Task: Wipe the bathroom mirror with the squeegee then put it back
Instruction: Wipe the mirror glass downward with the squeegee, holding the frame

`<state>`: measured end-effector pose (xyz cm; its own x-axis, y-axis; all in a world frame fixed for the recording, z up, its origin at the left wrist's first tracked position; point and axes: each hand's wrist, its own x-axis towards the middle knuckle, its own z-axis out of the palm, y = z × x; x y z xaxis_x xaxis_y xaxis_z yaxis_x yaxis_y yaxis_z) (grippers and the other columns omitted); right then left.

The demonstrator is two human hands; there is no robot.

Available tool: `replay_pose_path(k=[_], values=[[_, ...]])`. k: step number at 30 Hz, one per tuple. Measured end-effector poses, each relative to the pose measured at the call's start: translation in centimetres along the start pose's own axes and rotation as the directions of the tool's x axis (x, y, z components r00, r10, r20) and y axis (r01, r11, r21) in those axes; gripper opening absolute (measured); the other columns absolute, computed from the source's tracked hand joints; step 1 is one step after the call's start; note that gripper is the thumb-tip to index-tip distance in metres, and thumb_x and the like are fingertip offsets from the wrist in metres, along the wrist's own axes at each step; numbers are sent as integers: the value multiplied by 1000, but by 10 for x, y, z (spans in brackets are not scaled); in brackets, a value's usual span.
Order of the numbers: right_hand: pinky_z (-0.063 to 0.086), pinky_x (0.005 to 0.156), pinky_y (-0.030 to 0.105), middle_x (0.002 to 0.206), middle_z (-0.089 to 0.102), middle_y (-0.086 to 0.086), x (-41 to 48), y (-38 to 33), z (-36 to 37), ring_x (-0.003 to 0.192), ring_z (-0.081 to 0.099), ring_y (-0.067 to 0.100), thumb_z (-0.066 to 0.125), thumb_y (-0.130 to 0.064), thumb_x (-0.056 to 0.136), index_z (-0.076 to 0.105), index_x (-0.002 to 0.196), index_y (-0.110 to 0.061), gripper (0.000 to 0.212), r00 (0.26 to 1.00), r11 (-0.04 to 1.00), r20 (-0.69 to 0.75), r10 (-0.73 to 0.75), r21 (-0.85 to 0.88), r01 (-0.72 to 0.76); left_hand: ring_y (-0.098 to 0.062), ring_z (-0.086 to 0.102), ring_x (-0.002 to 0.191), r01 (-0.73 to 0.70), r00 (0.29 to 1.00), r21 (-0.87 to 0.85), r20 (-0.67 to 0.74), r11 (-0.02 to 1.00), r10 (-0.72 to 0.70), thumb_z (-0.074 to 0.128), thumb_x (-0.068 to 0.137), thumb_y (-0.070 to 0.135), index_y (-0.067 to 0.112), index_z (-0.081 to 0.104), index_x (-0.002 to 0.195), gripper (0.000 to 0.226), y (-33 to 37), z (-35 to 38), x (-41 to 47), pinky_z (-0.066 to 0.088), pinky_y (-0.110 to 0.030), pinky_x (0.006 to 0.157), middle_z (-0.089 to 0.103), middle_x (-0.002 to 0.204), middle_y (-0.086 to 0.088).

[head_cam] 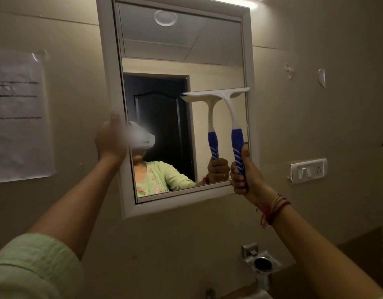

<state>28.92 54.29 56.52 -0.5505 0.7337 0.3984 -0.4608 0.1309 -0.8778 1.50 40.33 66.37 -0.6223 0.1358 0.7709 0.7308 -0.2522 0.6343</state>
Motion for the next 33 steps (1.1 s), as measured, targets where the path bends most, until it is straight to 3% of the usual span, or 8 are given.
replay_pose_path(k=[5,12,16,20,23,26,29,33], values=[[29,34,14,38,39,-8,-8,13,-1,31,33,7,38,-75,71,45,47,-23,58,1000,1000,-13,5,-18,-6,-20,41,72,26,1000,13,0,1000,-26,29,93,54,21,32,58,48,0,0,0,25,-32,61,39,59,3],[29,34,15,39,39,-9,-22,42,-9,32,33,7,36,-75,71,45,49,-23,57,999,998,-48,0,-56,-3,-20,38,70,24,1000,20,-1,1000,-24,28,92,55,21,31,56,50,0,0,0,23,-33,57,37,58,4],[29,35,15,40,39,-9,-29,61,-16,33,33,7,41,-82,62,46,48,-24,60,998,996,-65,11,-92,-17,-19,36,63,23,1000,28,5,999,-23,28,93,54,20,31,56,50,1,-1,0,22,-33,55,37,58,3],[29,35,15,41,39,-8,-36,77,-20,33,33,7,46,-89,51,46,49,-24,65,997,995,-76,18,-99,-26,-9,31,54,13,1000,18,4,1000,-13,28,94,52,20,30,56,49,1,0,-1,23,-32,52,35,58,3],[29,35,14,40,40,-8,-43,89,-22,32,33,7,39,-80,62,45,52,-21,60,995,994,-89,53,-88,-61,-19,33,59,22,1000,32,-2,999,-22,28,93,53,20,29,56,50,0,0,2,22,-33,57,35,58,3],[29,35,16,40,40,-8,-49,105,-25,33,34,6,37,-75,68,46,53,-21,57,993,995,-99,60,-75,-68,-15,30,55,10,1000,34,-2,999,-10,28,94,52,20,27,56,50,-1,1,2,22,-32,52,33,57,3],[29,36,15,41,40,-8,-54,120,-26,33,33,6,47,-87,56,47,52,-22,65,993,996,-100,57,-66,-64,-9,29,53,6,1000,40,-7,999,-6,28,94,52,21,27,56,49,-1,1,1,21,-26,49,32,57,3],[28,36,14,39,39,-8,-60,136,-31,32,31,6,52,-91,42,47,51,-22,70,993,996,-99,68,-50,-74,-18,35,66,37,999,43,-7,998,-36,28,93,54,21,28,56,49,-1,1,2,18,-33,55,34,58,4]])
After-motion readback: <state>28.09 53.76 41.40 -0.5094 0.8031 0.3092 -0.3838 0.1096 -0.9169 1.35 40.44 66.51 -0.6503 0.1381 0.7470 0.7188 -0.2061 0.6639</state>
